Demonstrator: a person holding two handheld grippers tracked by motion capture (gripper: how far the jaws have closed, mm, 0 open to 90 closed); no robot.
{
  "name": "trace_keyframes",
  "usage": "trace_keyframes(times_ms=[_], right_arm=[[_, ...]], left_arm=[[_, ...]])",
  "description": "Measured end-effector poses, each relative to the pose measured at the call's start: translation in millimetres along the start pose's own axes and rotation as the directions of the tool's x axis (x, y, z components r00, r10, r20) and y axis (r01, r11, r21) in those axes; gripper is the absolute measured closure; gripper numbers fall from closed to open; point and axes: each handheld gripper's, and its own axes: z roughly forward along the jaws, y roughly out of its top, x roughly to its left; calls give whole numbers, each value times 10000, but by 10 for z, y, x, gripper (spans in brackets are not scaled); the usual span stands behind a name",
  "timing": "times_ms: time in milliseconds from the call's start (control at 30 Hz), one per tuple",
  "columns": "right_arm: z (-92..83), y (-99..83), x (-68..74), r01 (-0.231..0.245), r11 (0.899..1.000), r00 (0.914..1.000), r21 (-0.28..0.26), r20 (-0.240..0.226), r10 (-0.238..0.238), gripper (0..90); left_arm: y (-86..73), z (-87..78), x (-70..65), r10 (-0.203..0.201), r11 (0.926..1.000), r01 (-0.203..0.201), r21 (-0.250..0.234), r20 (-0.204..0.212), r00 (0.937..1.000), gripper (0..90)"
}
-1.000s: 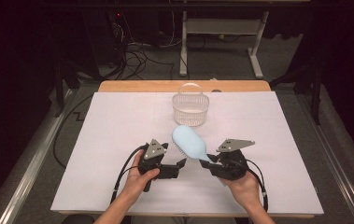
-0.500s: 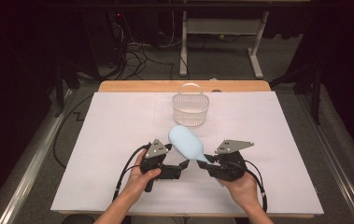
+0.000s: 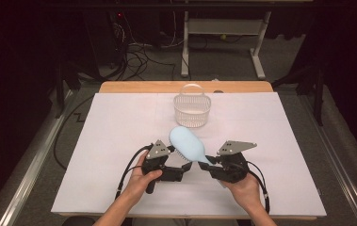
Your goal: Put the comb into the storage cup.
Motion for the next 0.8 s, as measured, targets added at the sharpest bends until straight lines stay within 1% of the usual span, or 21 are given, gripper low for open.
trace_keyframes(times_ms=[100, 367, 467, 567, 667, 800], right_arm=[[-3, -6, -6, 12, 10000, 10000, -1, -9, -12, 701], [10, -30, -6, 10, 10000, 10000, 5, -76, -10, 701], [38, -31, 5, 82, 10000, 9999, 47, -74, -82, 701], [70, -39, 26, 290, 9993, 9996, 235, 47, -291, 701], [84, -42, 40, 374, 9989, 9993, 292, 42, -375, 701], [89, -36, 57, 423, 9987, 9990, 296, 105, -426, 701]], left_arm=[[7, 5, -9, -18, 10000, 19, -90, 139, 9999, 156], [25, 5, -6, -299, 9993, 306, -212, 302, 9991, 157], [33, 8, 0, -393, 9988, 403, -295, 337, 9987, 157], [40, 10, 1, -449, 9982, 464, -392, 387, 9982, 158], [52, 9, -8, -465, 9976, 485, -499, 421, 9980, 161], [78, 17, -26, -435, 9975, 454, -545, 354, 9984, 162]])
